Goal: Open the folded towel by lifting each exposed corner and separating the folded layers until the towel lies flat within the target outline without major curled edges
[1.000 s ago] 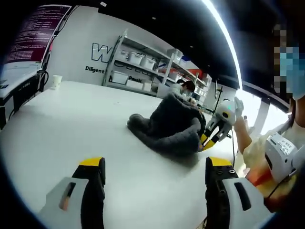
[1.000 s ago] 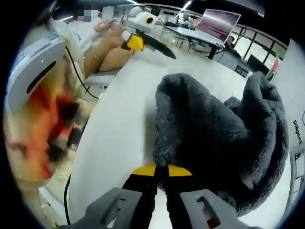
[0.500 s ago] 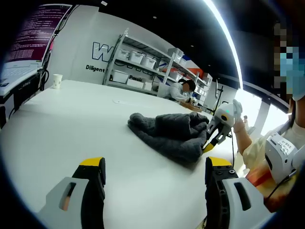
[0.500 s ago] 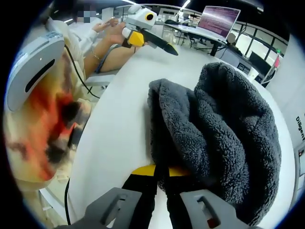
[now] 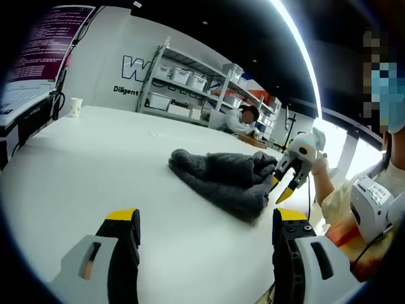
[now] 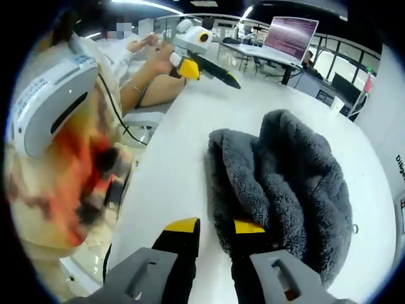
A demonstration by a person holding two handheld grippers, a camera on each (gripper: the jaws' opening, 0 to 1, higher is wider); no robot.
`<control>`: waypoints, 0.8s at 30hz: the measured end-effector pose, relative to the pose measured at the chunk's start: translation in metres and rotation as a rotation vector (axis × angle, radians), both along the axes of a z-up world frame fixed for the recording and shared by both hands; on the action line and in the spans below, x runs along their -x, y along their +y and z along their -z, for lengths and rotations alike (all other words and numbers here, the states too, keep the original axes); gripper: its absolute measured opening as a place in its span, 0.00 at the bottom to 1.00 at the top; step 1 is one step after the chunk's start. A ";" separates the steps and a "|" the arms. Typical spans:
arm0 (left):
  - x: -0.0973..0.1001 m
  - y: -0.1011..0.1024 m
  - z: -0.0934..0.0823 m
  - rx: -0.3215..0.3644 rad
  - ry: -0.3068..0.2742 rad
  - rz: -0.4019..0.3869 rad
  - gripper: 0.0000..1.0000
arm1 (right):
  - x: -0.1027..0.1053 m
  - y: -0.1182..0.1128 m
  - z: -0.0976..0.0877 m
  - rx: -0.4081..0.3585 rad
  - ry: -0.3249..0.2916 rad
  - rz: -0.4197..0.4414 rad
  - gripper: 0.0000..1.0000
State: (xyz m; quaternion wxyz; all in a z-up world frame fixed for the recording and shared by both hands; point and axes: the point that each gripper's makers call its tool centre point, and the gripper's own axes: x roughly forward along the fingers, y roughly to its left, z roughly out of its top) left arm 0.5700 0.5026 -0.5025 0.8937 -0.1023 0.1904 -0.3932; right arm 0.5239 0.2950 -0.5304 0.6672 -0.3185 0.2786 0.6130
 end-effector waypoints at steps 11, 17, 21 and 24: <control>0.001 0.003 0.001 0.017 0.000 -0.005 0.84 | 0.017 0.006 -0.034 -0.027 -0.105 -0.050 0.11; 0.005 -0.003 0.001 0.004 -0.003 0.028 0.84 | 0.013 0.017 -0.053 -0.047 -0.183 -0.067 0.12; 0.008 -0.002 0.003 -0.006 0.000 0.044 0.85 | -0.005 0.025 -0.065 -0.054 -0.277 -0.045 0.13; 0.009 -0.001 0.002 -0.002 -0.005 0.044 0.86 | -0.015 0.030 -0.067 -0.042 -0.313 -0.037 0.13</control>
